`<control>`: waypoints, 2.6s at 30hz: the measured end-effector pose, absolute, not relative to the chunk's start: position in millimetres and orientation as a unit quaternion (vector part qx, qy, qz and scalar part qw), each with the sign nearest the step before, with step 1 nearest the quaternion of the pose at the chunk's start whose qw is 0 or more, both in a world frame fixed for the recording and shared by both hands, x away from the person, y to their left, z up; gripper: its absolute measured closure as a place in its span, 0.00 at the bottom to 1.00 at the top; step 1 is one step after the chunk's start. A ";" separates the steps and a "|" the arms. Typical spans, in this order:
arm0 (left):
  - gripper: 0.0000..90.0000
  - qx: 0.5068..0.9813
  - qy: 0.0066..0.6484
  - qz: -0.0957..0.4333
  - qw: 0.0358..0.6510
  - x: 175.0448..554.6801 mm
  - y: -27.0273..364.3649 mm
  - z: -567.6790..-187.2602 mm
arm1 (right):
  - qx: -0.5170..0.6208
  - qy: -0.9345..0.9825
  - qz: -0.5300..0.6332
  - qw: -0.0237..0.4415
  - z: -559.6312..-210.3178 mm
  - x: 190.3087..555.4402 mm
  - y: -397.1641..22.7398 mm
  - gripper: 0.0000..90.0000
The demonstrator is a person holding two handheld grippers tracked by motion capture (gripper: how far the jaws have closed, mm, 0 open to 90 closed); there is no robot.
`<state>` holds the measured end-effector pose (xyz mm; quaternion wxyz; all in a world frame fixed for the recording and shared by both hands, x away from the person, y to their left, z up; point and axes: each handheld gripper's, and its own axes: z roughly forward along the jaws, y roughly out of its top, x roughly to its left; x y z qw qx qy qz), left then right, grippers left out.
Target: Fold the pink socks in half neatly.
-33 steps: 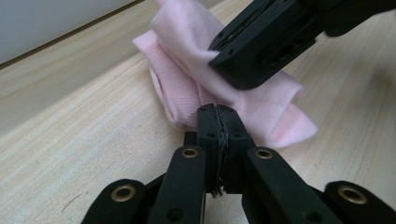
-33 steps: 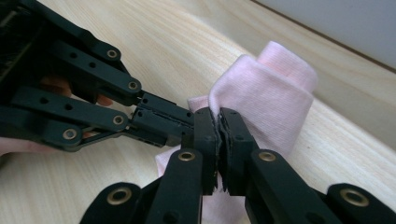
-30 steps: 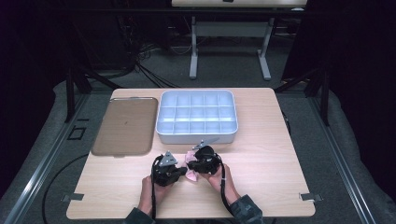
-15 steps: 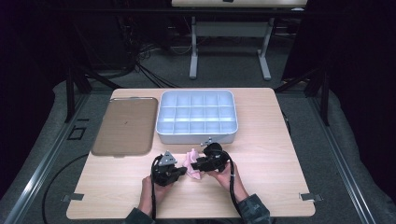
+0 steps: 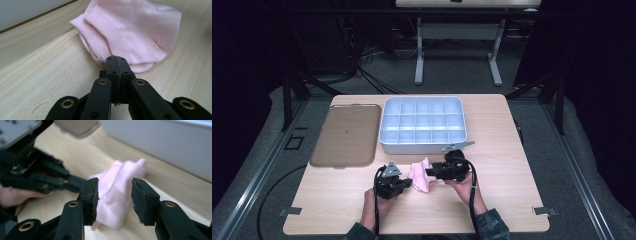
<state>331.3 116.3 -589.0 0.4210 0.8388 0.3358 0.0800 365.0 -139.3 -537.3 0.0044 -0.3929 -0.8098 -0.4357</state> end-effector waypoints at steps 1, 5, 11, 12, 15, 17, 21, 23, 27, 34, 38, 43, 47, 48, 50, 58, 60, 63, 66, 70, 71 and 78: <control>1.00 0.838 0.337 0.079 0.422 331.1 116.1 -589.0 | -0.408 -0.801 -0.438 0.000 -537.3 367.1 -146.9 0.64; 1.00 0.839 0.336 0.080 0.421 331.1 116.1 -589.0 | -0.448 -0.792 -0.412 -0.049 -539.0 372.1 -164.0 0.68; 1.00 0.837 0.338 0.079 0.423 331.3 116.4 -589.4 | -0.452 -0.814 -0.364 -0.035 -562.9 380.4 -151.4 0.70; 1.00 0.837 0.338 0.078 0.423 331.3 116.5 -589.4 | -0.448 -0.814 -0.369 -0.021 -565.2 381.1 -149.0 0.69; 1.00 0.837 0.338 0.078 0.423 331.4 116.5 -589.4 | -0.437 -0.812 -0.387 0.000 -564.7 380.4 -143.1 0.68; 1.00 0.837 0.337 0.077 0.423 331.6 116.5 -589.4 | -0.426 -0.817 -0.387 0.004 -562.7 379.9 -136.1 0.65; 1.00 0.837 0.337 0.076 0.424 332.0 116.7 -589.4 | -0.414 -0.827 -0.381 0.014 -561.1 380.5 -122.6 0.60; 1.00 0.837 0.337 0.076 0.424 332.0 116.8 -589.4 | -0.411 -0.833 -0.371 0.012 -562.2 382.0 -116.0 0.58; 1.00 0.838 0.336 0.075 0.423 332.2 116.8 -589.3 | -0.412 -0.834 -0.367 0.025 -565.7 385.6 -107.0 0.53; 1.00 0.839 0.335 0.075 0.422 332.5 116.9 -589.2 | -0.415 -0.844 -0.340 0.023 -567.4 389.6 -96.5 0.49; 1.00 0.840 0.332 0.074 0.422 332.7 117.1 -589.1 | -0.411 -0.854 -0.320 0.005 -565.3 386.9 -90.1 0.52; 0.97 0.840 0.330 0.073 0.424 331.8 117.0 -588.8 | -0.405 -0.861 -0.307 0.002 -563.8 385.7 -85.0 0.62; 0.70 0.838 0.331 0.070 0.428 331.0 119.0 -587.9 | -0.397 -0.863 -0.311 0.011 -564.1 385.3 -84.8 0.72; 0.63 0.837 0.333 0.065 0.430 331.8 121.0 -587.9 | -0.395 -0.864 -0.313 0.015 -564.3 385.3 -85.3 0.75; 0.51 0.832 0.343 0.057 0.432 332.0 124.5 -587.5 | -0.391 -0.866 -0.311 0.015 -563.6 384.9 -85.3 0.78; 0.22 0.825 0.363 0.086 0.425 325.9 147.1 -583.6 | -0.388 -0.861 -0.329 -0.008 -563.1 377.3 -85.5 0.86; 0.17 0.825 0.366 0.090 0.421 324.2 152.5 -584.1 | -0.391 -0.857 -0.334 -0.001 -562.4 377.1 -86.0 0.86; 0.15 0.821 0.373 0.102 0.421 319.5 159.8 -583.3 | -0.390 -0.852 -0.348 0.001 -559.3 374.7 -88.2 0.87; 0.11 0.818 0.382 0.117 0.415 315.9 166.7 -583.7 | -0.387 -0.848 -0.363 -0.008 -552.9 371.0 -90.3 0.87; 0.04 0.813 0.397 0.126 0.407 313.6 173.0 -587.1 | -0.382 -0.841 -0.381 -0.021 -544.7 365.8 -93.9 0.88; 0.04 0.815 0.396 0.130 0.402 313.2 173.4 -587.5 | -0.379 -0.844 -0.380 -0.017 -543.0 365.2 -95.5 0.88; 0.00 0.823 0.393 0.130 0.389 313.7 171.4 -589.9 | -0.380 -0.837 -0.394 -0.025 -534.3 359.2 -109.6 0.88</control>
